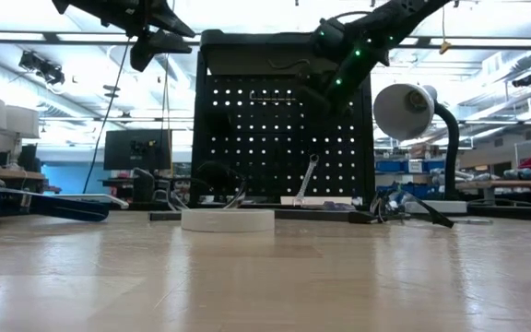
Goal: Hang tools onto peg board
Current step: Unhang the wrench from the peg board
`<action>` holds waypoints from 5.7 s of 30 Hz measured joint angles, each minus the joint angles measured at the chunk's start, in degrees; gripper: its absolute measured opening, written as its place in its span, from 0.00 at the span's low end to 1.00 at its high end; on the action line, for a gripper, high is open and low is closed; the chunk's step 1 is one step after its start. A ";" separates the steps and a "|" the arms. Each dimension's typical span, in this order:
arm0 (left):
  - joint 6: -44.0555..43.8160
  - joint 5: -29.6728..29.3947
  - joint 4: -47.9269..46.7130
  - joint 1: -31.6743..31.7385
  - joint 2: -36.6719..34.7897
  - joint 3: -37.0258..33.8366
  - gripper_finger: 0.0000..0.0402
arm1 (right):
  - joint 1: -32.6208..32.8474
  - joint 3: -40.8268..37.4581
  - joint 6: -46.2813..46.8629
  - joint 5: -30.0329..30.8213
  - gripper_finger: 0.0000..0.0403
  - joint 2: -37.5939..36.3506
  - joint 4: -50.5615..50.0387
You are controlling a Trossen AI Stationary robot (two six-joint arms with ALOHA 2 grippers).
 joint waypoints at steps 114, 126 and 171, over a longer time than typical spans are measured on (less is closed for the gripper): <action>2.99 -1.89 2.72 -0.11 -0.72 -0.02 0.39 | -12.37 -11.22 34.23 -5.80 0.05 14.56 33.17; 3.19 -1.89 2.63 -0.11 -0.80 -0.02 0.39 | -12.72 -16.68 33.36 -10.55 0.05 14.56 46.12; 0.66 -1.83 -9.20 -7.23 0.71 3.58 0.39 | -0.85 -22.69 28.97 -19.66 0.13 -11.13 -40.06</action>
